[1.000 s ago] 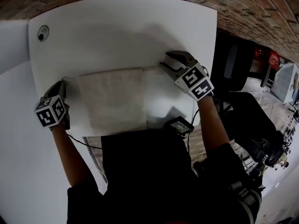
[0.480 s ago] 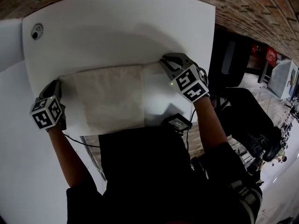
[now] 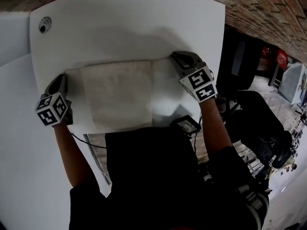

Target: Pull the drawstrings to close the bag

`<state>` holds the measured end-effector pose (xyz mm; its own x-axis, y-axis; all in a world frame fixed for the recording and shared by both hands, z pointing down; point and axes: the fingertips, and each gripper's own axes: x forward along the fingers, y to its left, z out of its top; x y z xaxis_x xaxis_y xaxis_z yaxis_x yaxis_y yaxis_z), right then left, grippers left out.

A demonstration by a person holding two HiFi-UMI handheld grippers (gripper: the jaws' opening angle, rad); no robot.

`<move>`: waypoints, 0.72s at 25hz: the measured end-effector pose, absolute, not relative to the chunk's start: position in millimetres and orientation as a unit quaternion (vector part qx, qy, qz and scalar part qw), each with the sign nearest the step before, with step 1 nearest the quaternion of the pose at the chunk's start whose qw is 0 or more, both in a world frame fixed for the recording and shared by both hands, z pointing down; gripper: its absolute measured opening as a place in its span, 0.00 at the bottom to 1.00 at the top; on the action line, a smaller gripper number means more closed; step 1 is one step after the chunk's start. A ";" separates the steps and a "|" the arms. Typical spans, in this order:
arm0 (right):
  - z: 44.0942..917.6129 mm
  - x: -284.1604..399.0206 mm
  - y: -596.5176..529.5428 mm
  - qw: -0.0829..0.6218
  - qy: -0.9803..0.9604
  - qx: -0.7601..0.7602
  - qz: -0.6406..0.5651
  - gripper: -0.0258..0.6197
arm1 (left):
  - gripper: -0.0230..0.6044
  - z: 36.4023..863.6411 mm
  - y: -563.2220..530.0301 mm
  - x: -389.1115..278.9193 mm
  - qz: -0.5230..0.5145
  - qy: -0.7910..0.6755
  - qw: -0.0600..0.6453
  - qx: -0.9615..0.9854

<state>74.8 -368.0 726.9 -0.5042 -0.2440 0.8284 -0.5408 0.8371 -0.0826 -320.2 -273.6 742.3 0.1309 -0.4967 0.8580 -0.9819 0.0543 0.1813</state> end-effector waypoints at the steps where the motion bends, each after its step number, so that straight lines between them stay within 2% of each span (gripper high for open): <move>1: 726.3 74.8 -368.2 0.430 -0.856 0.237 0.163 0.10 | 0.11 742.3 -274.2 -320.5 0.289 -0.590 0.422 0.624; 5: 720.6 77.9 -368.5 0.384 -0.874 0.268 0.131 0.10 | 0.11 742.1 -272.4 -321.6 0.261 -0.598 0.427 0.626; 9: 704.2 91.8 -383.3 0.303 -0.880 0.308 0.198 0.10 | 0.11 737.2 -271.5 -326.3 0.236 -0.620 0.406 0.629; 18: 622.4 117.2 -388.3 0.246 -0.890 0.374 0.079 0.09 | 0.11 658.0 -288.1 -310.0 0.195 -0.638 0.325 0.670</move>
